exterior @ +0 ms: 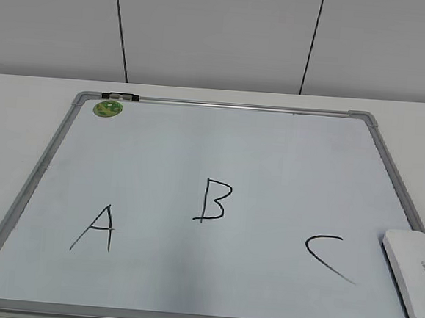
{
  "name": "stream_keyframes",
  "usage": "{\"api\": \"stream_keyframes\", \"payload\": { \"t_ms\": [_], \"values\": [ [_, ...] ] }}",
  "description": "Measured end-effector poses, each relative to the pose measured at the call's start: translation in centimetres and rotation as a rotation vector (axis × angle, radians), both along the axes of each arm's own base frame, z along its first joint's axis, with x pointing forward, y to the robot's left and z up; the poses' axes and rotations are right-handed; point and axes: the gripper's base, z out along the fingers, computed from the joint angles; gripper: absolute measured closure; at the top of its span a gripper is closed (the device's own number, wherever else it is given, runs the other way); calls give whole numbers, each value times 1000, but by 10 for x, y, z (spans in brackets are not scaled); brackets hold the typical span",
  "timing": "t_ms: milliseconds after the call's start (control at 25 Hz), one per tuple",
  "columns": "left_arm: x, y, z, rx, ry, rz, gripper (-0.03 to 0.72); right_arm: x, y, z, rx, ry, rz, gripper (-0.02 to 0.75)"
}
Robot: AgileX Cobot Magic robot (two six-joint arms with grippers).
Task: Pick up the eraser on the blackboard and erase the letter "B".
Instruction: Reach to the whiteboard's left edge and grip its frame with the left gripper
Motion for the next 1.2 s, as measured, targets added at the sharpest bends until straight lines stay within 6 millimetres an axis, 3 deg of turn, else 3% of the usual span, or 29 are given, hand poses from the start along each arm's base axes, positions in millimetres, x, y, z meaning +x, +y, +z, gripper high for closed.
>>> {"api": "stream_keyframes", "payload": {
  "t_ms": [840, 960, 1080, 1200],
  "values": [
    [0, 0, 0, 0, 1, 0, 89, 0, 0, 0, 0, 0, 0, 151],
    [1, 0, 10, -1, -23, 1, 89, 0, 0, 0, 0, 0, 0, 151],
    [14, 0, 28, -2, -19, 2, 89, 0, 0, 0, 0, 0, 0, 151],
    [41, 0, 41, -5, 8, 5, 89, 0, 0, 0, 0, 0, 0, 151]
  ]
}}
